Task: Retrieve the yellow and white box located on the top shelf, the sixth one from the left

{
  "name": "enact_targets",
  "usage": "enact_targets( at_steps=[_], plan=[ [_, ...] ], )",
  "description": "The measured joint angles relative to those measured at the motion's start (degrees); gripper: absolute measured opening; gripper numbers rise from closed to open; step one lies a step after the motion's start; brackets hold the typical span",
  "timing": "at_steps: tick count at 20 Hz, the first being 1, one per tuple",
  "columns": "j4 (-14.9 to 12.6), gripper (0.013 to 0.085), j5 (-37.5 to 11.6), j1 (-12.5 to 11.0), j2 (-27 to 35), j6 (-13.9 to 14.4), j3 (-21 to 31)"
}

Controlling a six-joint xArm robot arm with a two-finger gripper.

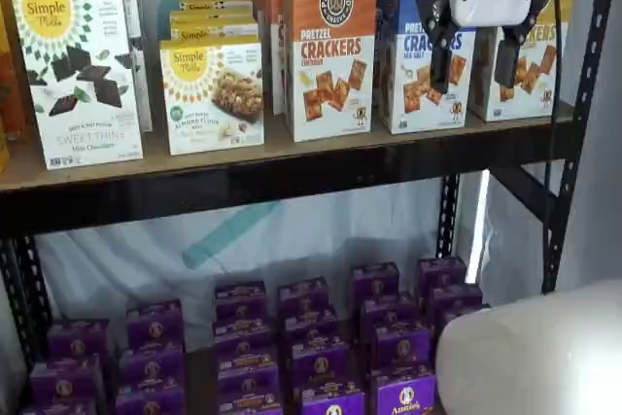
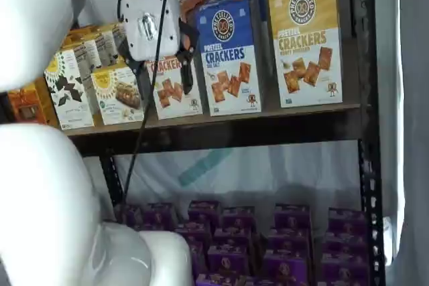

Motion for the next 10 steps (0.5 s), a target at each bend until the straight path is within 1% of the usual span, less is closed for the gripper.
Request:
enact_targets(
  at_steps=[5, 10],
  plan=[
    [0.4, 0.085, 0.0, -0.5, 0.1, -0.3, -0.1],
    [0.1, 0.085, -0.5, -0.9, 0.0, -0.9, 0.1]
  ],
)
